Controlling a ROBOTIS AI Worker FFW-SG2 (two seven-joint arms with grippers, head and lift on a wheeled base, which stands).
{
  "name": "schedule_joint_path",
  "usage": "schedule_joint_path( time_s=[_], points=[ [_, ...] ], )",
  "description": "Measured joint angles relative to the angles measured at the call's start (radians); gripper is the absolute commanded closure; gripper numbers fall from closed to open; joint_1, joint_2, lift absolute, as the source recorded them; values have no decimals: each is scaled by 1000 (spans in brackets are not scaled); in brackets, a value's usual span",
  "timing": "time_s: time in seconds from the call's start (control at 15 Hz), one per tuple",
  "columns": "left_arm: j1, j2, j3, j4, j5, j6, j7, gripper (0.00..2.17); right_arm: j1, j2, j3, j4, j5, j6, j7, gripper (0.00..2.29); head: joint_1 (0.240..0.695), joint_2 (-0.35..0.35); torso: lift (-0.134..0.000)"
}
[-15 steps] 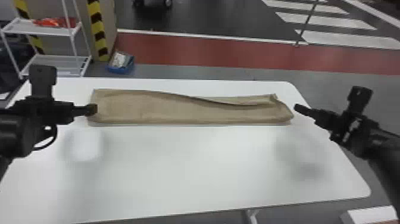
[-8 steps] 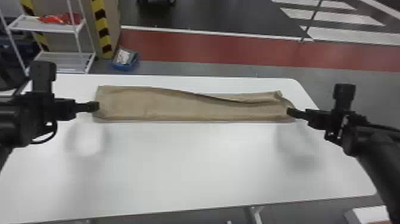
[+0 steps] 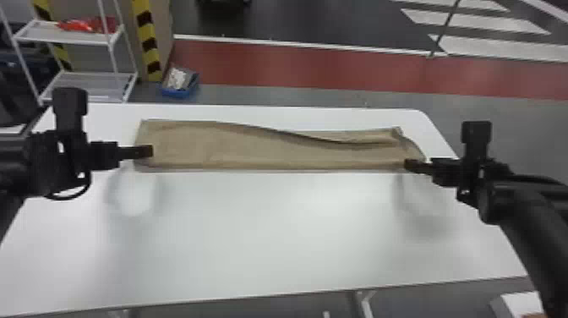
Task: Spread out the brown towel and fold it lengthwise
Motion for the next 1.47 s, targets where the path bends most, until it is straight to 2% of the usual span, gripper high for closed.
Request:
schedule_joint_path(
  time_s=[0.2, 0.4, 0.47, 0.6, 0.67, 0.8, 1.07, 1.33, 1.47],
  points=[
    [0, -4, -16, 0, -5, -1, 0, 269, -9, 1, 0, 22, 15, -20, -3, 323, 695, -167, -120],
    [4, -4, -17, -3, -6, -4, 0, 272, -42, 15, 5, 73, 29, -81, -12, 343, 695, -165, -120],
    [6, -4, -18, -5, -7, -6, -1, 407, -51, 23, 8, 83, 32, -96, -13, 481, 695, -157, -120],
    [8, -4, -25, -6, -8, -7, -5, 481, -69, 31, 18, 104, 39, -106, -12, 525, 695, -153, -120],
    [8, -4, -29, -6, -9, -7, -8, 478, -78, 32, 23, 115, 42, -103, -13, 512, 695, -153, -120],
    [8, -3, -33, -6, -12, -6, -12, 383, -86, 31, 25, 127, 46, -98, -31, 269, 695, -157, -120],
    [3, -4, -35, -5, -20, -7, -12, 373, -87, 22, 23, 133, 48, -107, -49, 238, 695, -165, -120],
    [2, -4, -46, 0, -27, -7, -14, 377, -89, 25, 26, 145, 76, -104, -51, 326, 695, -169, -120],
    [2, -4, -54, 1, -32, -7, -14, 380, -95, 26, 30, 158, 81, -95, -49, 512, 695, -169, -120]
  ],
)
